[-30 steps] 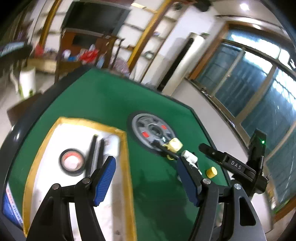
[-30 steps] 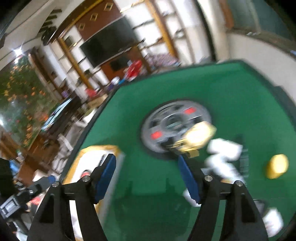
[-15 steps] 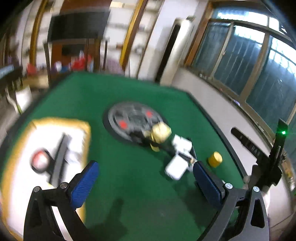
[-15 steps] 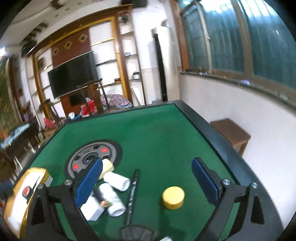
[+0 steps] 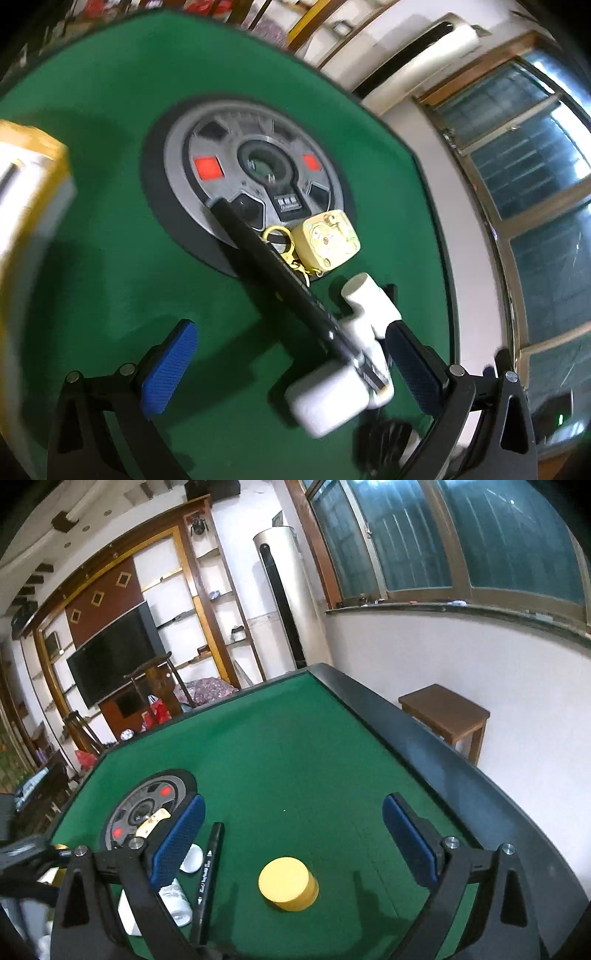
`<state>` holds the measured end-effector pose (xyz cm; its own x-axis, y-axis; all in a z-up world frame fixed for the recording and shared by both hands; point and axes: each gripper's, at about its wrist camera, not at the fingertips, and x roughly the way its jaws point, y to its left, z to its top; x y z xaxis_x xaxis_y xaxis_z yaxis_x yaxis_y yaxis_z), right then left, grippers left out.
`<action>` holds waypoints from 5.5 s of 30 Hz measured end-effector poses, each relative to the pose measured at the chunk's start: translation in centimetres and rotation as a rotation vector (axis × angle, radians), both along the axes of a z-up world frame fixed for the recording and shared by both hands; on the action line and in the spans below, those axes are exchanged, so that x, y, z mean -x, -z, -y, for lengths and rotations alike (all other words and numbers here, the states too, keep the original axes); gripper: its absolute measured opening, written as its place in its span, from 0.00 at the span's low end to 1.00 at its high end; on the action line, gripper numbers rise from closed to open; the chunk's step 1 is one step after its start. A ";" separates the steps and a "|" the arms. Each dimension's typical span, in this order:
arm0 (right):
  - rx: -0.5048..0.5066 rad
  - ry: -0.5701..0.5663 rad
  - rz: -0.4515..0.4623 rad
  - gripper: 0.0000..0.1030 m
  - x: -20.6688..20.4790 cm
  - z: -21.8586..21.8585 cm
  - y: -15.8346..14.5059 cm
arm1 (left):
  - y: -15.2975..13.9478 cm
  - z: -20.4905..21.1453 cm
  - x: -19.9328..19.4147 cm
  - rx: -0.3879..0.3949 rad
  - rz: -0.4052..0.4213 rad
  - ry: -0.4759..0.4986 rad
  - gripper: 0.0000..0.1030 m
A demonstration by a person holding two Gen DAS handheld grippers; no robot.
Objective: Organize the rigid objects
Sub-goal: 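Reach the left gripper to the black marker with white lettering and grasp it, then carry the marker toward the tray with the left gripper while the right gripper grasps the white square case, then release the marker in the tray with the left gripper while the right gripper carries the case over the tray, then open the right gripper to drop the case, then move both grippers back to the items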
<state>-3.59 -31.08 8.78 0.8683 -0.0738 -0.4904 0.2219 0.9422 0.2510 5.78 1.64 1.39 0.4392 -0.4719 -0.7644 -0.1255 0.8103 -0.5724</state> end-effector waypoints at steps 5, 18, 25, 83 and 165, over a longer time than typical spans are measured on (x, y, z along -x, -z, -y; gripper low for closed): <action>0.008 -0.006 -0.007 0.94 0.2 -0.2 0.1 | -0.4 1.6 -1.4 0.018 0.044 0.048 0.51; 0.044 -0.002 -0.011 0.94 0.7 -1.3 0.1 | -3.1 -0.4 1.8 0.000 0.126 0.139 0.16; 0.059 -0.011 -0.021 0.94 0.9 -1.7 0.5 | -7.4 -4.9 7.2 -0.012 0.281 0.150 0.16; -0.257 -0.469 -0.363 0.94 -0.5 -14.9 3.0 | -7.3 -16.9 13.8 -0.114 0.393 0.073 0.14; 0.068 -0.385 -0.294 0.74 2.5 -20.4 -1.5 | -7.6 -19.9 20.0 -0.130 0.411 -0.051 0.71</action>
<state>-6.04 -10.65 10.26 0.6643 0.1850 -0.7242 -0.0940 0.9819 0.1646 -14.21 21.53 8.97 0.7401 -0.3531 -0.5724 0.0497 0.8775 -0.4771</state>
